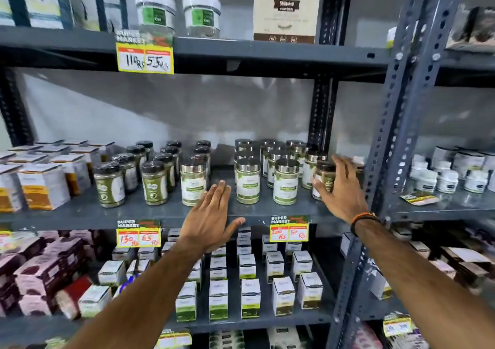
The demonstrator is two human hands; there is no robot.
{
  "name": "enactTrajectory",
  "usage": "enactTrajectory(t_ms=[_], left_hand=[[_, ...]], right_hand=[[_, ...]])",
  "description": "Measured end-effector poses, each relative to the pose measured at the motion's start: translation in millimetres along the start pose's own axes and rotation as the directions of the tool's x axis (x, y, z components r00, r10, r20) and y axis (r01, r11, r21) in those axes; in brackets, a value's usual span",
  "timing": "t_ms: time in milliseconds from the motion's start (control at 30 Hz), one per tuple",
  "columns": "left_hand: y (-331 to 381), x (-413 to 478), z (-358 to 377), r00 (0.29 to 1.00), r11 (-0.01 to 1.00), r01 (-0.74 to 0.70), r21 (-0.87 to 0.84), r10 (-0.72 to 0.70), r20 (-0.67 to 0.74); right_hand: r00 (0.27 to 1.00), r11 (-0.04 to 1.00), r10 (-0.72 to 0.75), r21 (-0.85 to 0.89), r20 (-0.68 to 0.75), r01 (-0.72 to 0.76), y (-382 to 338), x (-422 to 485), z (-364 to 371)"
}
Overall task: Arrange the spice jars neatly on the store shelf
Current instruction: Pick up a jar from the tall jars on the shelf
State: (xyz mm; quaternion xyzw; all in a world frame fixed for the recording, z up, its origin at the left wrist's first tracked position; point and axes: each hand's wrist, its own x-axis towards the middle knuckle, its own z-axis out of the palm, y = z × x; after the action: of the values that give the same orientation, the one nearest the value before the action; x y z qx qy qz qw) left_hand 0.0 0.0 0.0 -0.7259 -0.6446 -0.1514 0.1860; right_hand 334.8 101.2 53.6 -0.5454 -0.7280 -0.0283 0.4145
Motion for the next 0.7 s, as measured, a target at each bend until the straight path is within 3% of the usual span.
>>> enactTrajectory(t_ms=[100, 333, 567, 700], left_hand=[[-2.9, 0.8, 9.1, 1.000, 1.000, 0.008, 0.012, -0.008, 0.006], [-5.5, 1.9, 21.1, 1.000, 0.998, -0.012, 0.065, 0.013, -0.011], [-3.3, -0.3, 21.1, 0.999, 0.999, 0.002, 0.050, 0.000, -0.037], [-1.5, 0.0, 19.4, 0.998, 0.999, 0.005, 0.041, -0.003, -0.058]], right_hand=[[0.997, 0.995, 0.077, 0.062, 0.018, -0.078, 2.6, 0.7, 1.7], [0.993, 0.975, 0.098, 0.192, 0.066, -0.109, 9.4, -3.8, 7.8], [0.993, 0.960, 0.113, 0.253, 0.031, -0.117, 14.4, -2.1, 15.2], [0.997, 0.983, 0.047, 0.183, -0.056, -0.036, 5.0, -9.2, 11.6]])
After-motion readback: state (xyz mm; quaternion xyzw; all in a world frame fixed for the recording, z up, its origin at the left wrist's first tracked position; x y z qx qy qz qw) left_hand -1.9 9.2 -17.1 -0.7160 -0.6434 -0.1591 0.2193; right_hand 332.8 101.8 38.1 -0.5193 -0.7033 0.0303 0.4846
